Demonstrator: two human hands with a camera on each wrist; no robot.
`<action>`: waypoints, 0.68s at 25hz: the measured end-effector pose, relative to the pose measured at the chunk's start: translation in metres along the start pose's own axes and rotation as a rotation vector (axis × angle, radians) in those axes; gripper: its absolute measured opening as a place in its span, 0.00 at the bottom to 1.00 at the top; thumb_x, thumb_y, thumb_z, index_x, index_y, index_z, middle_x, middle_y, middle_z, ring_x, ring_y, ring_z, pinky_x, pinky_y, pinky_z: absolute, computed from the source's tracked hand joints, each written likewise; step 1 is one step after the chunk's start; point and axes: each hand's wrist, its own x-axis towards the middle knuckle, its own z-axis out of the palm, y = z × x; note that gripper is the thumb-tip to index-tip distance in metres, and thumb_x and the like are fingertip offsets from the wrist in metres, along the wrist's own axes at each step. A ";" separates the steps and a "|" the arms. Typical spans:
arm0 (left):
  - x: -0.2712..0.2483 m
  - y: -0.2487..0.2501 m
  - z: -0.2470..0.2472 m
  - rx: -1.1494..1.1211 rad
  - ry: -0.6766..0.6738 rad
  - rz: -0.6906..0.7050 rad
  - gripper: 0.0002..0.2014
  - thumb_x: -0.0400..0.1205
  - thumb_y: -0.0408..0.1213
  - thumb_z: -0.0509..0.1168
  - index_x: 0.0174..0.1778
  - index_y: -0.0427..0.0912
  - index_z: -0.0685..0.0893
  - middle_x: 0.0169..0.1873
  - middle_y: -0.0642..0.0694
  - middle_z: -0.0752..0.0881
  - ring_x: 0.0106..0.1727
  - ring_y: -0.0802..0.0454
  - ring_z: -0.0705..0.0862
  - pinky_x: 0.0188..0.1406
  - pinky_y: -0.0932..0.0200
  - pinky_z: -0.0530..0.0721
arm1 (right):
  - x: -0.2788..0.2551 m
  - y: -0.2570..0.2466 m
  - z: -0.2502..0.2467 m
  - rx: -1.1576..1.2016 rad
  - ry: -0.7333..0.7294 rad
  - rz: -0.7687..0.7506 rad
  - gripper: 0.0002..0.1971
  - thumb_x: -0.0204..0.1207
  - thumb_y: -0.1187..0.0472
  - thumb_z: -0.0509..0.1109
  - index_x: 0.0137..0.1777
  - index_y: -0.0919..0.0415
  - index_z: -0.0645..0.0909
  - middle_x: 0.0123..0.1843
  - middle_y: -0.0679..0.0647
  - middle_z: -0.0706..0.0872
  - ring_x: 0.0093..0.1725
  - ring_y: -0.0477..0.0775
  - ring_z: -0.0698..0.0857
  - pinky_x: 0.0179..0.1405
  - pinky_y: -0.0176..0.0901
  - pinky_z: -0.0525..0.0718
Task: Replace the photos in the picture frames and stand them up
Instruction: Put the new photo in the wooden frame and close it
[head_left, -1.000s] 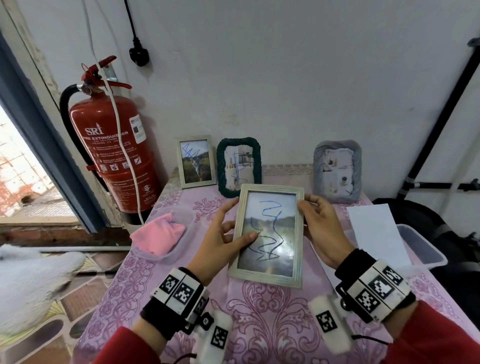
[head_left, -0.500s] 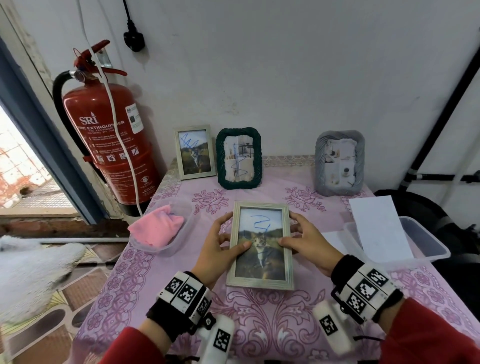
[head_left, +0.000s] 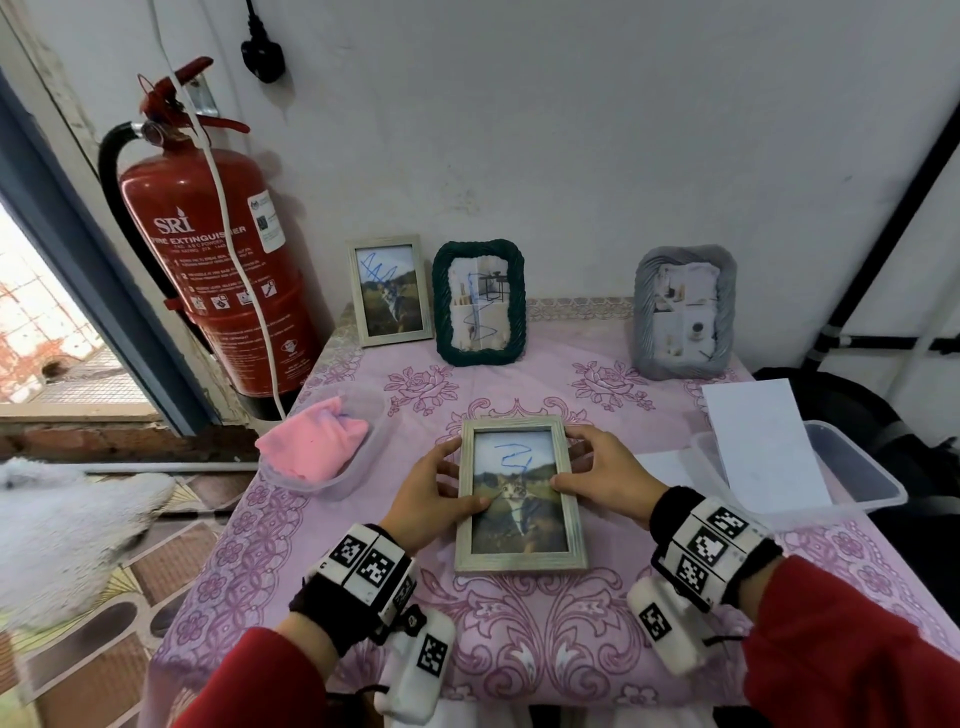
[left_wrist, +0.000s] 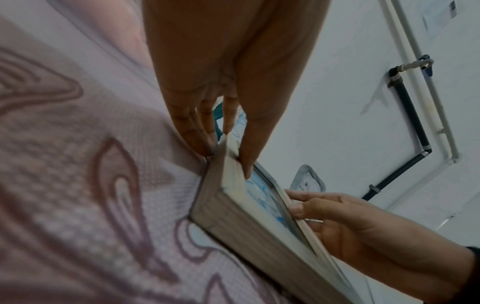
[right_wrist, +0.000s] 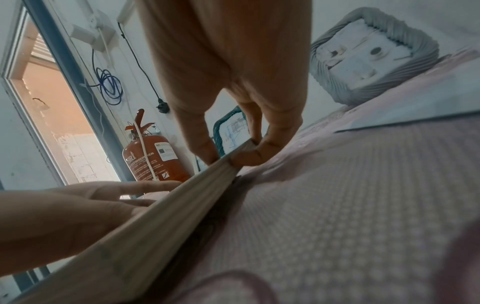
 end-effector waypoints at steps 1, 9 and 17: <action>0.001 -0.001 0.000 -0.005 -0.004 -0.011 0.40 0.71 0.28 0.76 0.77 0.43 0.66 0.45 0.49 0.76 0.36 0.57 0.78 0.36 0.69 0.81 | 0.001 0.001 0.000 -0.010 0.002 -0.004 0.30 0.65 0.73 0.76 0.69 0.64 0.75 0.49 0.58 0.82 0.43 0.53 0.82 0.49 0.45 0.84; 0.004 -0.002 0.006 0.031 0.047 -0.043 0.37 0.72 0.27 0.75 0.76 0.42 0.67 0.47 0.47 0.75 0.40 0.55 0.77 0.41 0.71 0.81 | 0.002 0.010 -0.005 0.113 -0.105 0.072 0.31 0.68 0.73 0.76 0.72 0.62 0.72 0.41 0.55 0.82 0.38 0.46 0.82 0.38 0.32 0.84; 0.001 0.011 -0.016 0.152 0.187 0.082 0.20 0.76 0.36 0.72 0.64 0.41 0.80 0.54 0.38 0.81 0.47 0.49 0.80 0.51 0.60 0.80 | -0.002 0.011 -0.007 0.077 -0.162 0.068 0.42 0.69 0.69 0.76 0.81 0.59 0.58 0.51 0.60 0.78 0.43 0.49 0.81 0.44 0.35 0.82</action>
